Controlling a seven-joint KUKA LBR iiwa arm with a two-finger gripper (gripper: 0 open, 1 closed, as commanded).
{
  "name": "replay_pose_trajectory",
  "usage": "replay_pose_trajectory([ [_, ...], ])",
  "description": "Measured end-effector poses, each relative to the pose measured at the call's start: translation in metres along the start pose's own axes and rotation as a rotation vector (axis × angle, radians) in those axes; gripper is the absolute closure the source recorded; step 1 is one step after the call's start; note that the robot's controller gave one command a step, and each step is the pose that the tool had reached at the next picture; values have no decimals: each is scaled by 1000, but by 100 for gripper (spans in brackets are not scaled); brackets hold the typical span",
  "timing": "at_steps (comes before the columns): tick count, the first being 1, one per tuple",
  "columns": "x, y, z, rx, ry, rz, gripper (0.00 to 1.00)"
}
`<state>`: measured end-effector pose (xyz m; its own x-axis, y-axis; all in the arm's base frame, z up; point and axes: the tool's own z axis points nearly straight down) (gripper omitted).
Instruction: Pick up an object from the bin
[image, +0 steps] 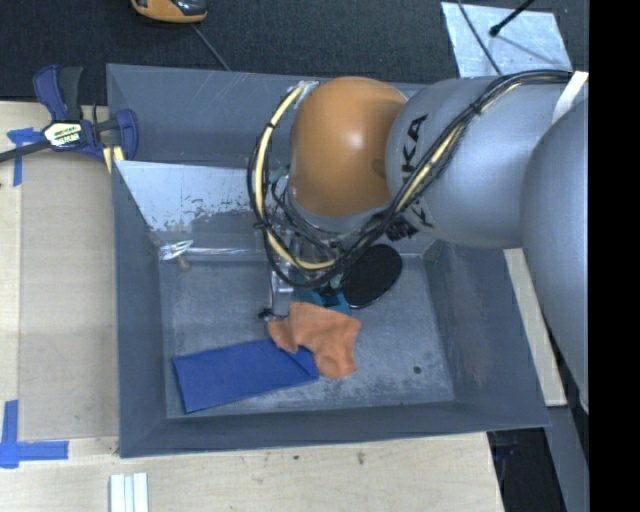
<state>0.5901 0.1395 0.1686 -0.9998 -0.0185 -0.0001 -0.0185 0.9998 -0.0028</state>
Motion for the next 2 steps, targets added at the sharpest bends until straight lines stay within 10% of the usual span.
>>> replay_pose_trajectory([
  [2,23,-45,70,-2,4,18,0],
])
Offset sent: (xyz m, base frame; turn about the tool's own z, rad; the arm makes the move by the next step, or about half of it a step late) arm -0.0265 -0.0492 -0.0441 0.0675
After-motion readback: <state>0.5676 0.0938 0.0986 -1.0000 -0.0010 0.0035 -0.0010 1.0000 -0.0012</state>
